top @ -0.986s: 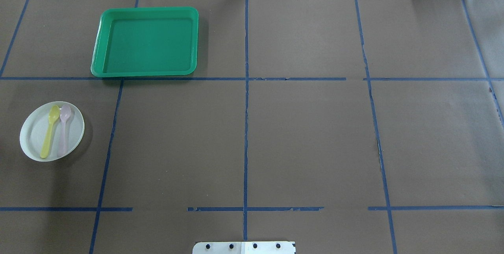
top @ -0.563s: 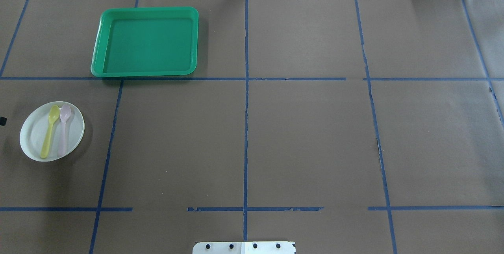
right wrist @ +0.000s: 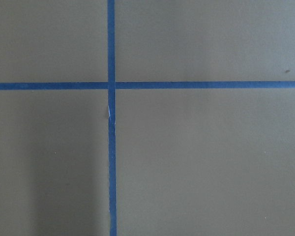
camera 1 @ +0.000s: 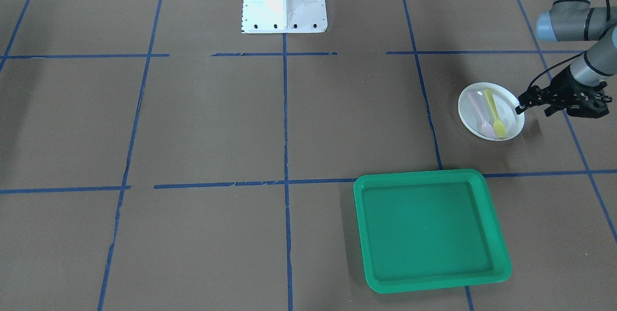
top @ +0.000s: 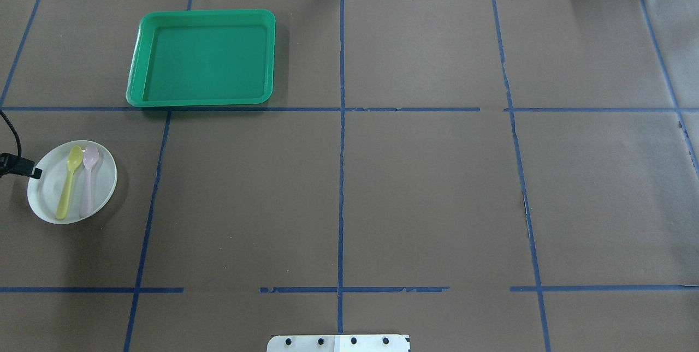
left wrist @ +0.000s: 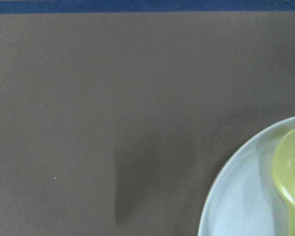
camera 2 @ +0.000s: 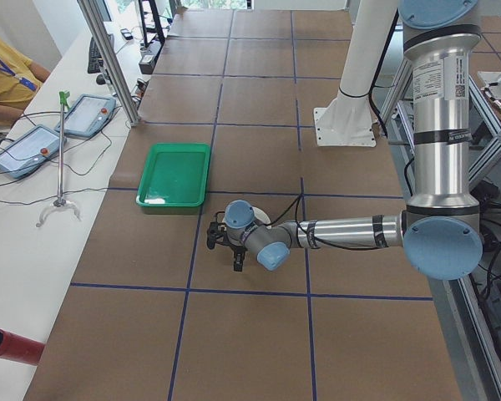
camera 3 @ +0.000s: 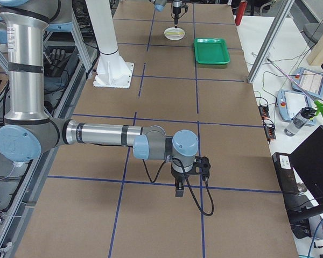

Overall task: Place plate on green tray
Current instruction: 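Move the left gripper down to the rim of the white plate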

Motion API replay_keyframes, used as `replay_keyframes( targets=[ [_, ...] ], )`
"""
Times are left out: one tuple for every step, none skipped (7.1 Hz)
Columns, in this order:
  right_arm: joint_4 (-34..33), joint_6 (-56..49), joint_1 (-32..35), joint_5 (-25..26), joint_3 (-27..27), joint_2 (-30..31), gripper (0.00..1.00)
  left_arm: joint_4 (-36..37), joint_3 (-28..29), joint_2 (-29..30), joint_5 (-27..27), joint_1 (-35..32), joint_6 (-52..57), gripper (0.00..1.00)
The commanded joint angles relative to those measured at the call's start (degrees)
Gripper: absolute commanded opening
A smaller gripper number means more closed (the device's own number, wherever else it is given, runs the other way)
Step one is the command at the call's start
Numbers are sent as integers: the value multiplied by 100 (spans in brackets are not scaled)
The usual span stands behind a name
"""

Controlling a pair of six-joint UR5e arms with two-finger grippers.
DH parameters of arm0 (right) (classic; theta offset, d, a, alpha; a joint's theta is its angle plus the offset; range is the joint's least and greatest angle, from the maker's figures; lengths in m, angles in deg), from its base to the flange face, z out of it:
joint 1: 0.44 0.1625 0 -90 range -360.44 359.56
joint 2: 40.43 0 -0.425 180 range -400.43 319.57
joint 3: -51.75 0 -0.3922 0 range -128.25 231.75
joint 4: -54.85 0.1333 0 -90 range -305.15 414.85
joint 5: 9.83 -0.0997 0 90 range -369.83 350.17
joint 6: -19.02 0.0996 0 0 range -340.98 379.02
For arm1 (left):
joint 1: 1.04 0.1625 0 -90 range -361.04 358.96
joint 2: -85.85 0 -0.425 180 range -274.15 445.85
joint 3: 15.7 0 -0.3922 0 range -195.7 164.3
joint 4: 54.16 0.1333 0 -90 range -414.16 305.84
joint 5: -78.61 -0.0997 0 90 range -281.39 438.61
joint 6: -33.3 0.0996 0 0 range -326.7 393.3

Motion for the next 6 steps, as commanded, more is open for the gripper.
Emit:
replay_keyframes(
  targets=[
    [2,0,0,4,0,0,100,13,22,63,32,69,-10,74],
    [2,0,0,-5,0,0,100,13,13,64,41,77,-19,45],
    [2,0,0,4,0,0,100,13,13,64,50,69,-10,7],
    [2,0,0,4,0,0,100,13,-13,64,67,69,-10,0],
    [-6,0,0,-5,0,0,100,-13,13,72,311,77,-10,0],
    [2,0,0,4,0,0,100,-13,4,64,488,69,-10,0]
  ],
)
